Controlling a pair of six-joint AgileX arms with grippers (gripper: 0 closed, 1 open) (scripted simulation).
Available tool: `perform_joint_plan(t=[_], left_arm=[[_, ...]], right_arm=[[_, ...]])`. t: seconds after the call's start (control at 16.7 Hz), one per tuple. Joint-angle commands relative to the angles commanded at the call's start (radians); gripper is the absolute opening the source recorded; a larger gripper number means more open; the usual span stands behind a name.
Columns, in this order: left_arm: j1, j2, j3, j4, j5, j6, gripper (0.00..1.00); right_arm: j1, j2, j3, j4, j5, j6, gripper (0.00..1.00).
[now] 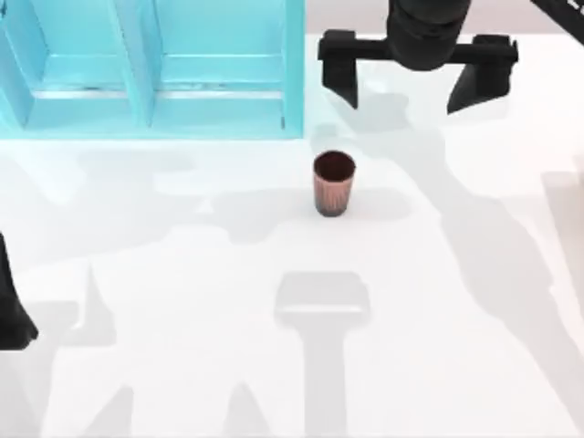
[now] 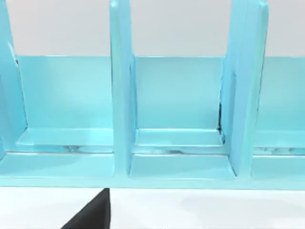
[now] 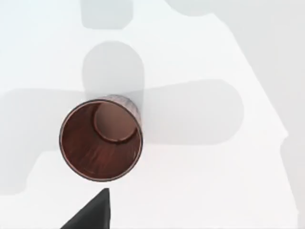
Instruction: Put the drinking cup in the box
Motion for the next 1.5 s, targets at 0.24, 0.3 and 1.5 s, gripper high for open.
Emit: perform_joint_plan(t=[0.24, 0.3, 1.5], left_arm=[[0.000, 0.000, 0.000, 0.000, 0.000, 0.000, 1.00], [0.000, 0.000, 0.000, 0.000, 0.000, 0.000, 1.00], [0.000, 0.000, 0.000, 0.000, 0.000, 0.000, 1.00]], right_arm=[[0.068, 0.092, 0.085, -0.031, 0.001, 0.027, 1.00], [0.074, 0.100, 0.092, -0.034, 0.002, 0.029, 1.00], [0.054, 0.144, -0.219, 0.324, -0.001, 0.009, 1.00]])
